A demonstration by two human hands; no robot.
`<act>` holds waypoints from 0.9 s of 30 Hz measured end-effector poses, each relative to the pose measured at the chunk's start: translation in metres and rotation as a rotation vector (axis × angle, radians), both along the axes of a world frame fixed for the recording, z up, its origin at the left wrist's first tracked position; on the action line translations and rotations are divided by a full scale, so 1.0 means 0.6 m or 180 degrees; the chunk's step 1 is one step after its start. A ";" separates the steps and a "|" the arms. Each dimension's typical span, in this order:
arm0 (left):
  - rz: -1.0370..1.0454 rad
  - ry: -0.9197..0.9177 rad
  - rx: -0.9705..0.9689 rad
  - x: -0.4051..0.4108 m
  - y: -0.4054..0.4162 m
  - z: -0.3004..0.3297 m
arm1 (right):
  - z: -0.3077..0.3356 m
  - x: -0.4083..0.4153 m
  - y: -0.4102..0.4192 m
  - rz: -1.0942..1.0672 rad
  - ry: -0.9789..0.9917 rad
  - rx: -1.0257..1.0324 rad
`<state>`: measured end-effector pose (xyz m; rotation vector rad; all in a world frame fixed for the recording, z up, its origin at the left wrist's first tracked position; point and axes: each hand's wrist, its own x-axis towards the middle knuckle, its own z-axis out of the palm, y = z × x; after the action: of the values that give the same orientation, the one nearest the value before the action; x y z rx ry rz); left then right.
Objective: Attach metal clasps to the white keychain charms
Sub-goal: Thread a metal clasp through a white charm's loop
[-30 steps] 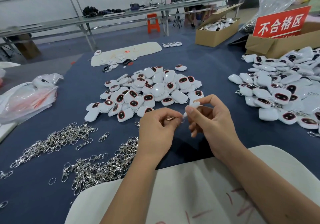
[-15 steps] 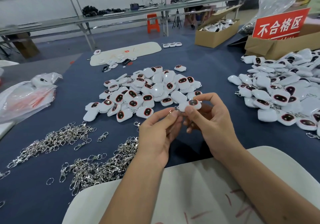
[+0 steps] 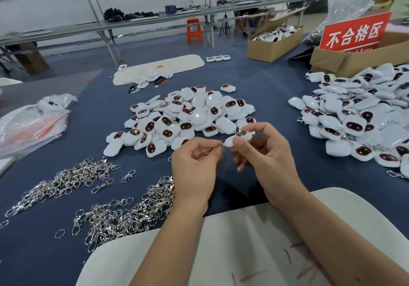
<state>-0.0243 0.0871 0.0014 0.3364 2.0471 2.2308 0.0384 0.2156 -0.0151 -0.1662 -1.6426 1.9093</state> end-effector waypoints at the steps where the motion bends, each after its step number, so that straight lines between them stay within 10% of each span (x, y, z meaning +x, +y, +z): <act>1: 0.0036 0.0332 -0.0316 -0.001 -0.001 -0.003 | -0.001 -0.001 0.000 -0.0041 -0.0016 0.0009; 9: -0.0129 0.1486 -0.1520 -0.002 -0.005 -0.010 | -0.004 0.000 -0.002 -0.0357 -0.0239 0.0397; 19: 0.0215 0.0540 -0.0555 0.023 0.060 0.004 | 0.006 -0.009 0.009 -0.0943 -0.0309 -0.0751; 27: -0.0864 0.0129 -0.0318 0.054 0.213 0.009 | 0.022 0.014 0.068 -0.2897 0.0170 -0.0860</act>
<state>0.0084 0.2149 0.0068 0.6141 1.9857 1.9716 0.0467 0.2566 -0.0022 -0.8098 -0.9814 1.3710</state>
